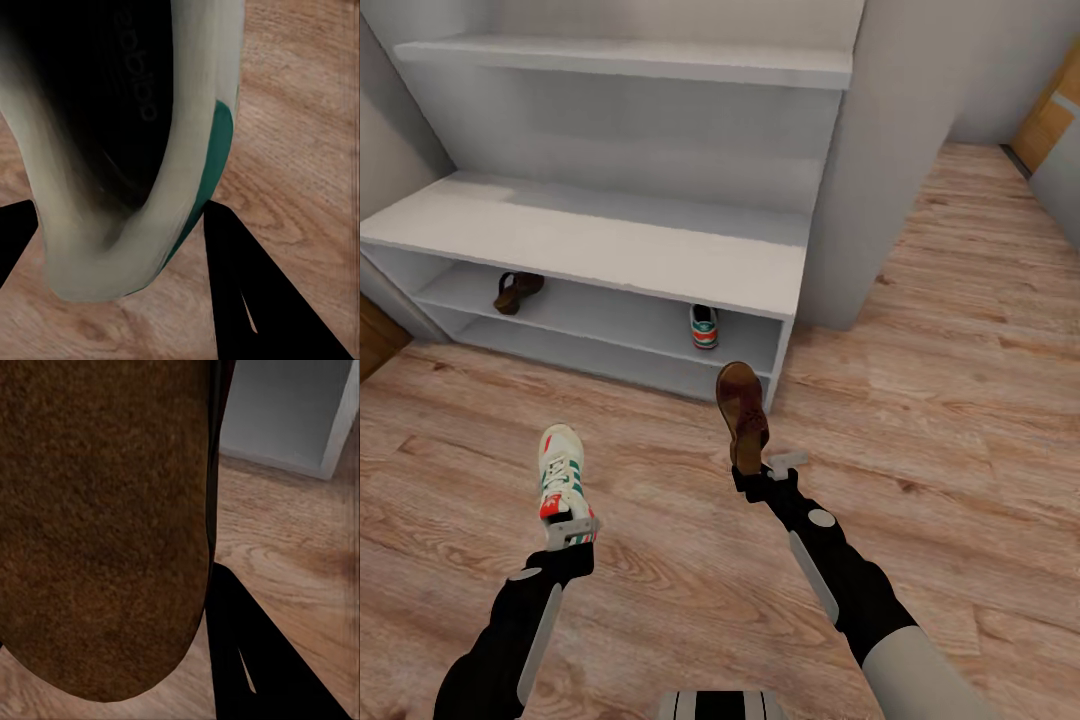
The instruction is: Pick up the two gym shoes and the two sandals from the corridor floor and place them onto the hallstand (shoe rack) in the corridor, making sure they are on the rack and not on the floor. Arrange them so the two gym shoes are next to each other and the two sandals are next to each other.
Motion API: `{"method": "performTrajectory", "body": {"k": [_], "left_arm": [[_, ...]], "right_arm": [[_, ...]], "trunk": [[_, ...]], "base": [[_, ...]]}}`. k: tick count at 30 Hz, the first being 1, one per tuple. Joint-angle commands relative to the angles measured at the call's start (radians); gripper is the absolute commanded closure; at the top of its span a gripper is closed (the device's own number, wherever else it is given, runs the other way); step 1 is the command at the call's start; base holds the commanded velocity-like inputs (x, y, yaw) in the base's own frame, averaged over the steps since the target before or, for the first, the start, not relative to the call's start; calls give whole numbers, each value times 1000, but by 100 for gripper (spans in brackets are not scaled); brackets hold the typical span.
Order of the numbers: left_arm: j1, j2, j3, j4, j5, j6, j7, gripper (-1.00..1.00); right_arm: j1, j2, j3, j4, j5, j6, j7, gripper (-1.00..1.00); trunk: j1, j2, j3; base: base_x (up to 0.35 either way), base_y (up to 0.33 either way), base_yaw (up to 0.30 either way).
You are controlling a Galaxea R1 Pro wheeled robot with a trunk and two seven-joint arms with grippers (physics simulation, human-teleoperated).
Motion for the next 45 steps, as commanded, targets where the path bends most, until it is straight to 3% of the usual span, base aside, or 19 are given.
{"method": "performTrajectory", "body": {"k": [1,30,45], "left_arm": [[0,0,0,0,-1,0,-1,100],[0,0,0,-2,-1,0,0,100],[0,0,-1,-2,-1,0,0,100]], "right_arm": [[0,0,0,0,-4,0,0,100],[0,0,0,0,-4,0,0,100],[0,0,-4,-2,-9,1,0,100]], "trunk": [[0,0,0],[0,0,0],[0,0,0]], "base": [[0,0,-285],[0,44,-280],[0,0,-19]]}}
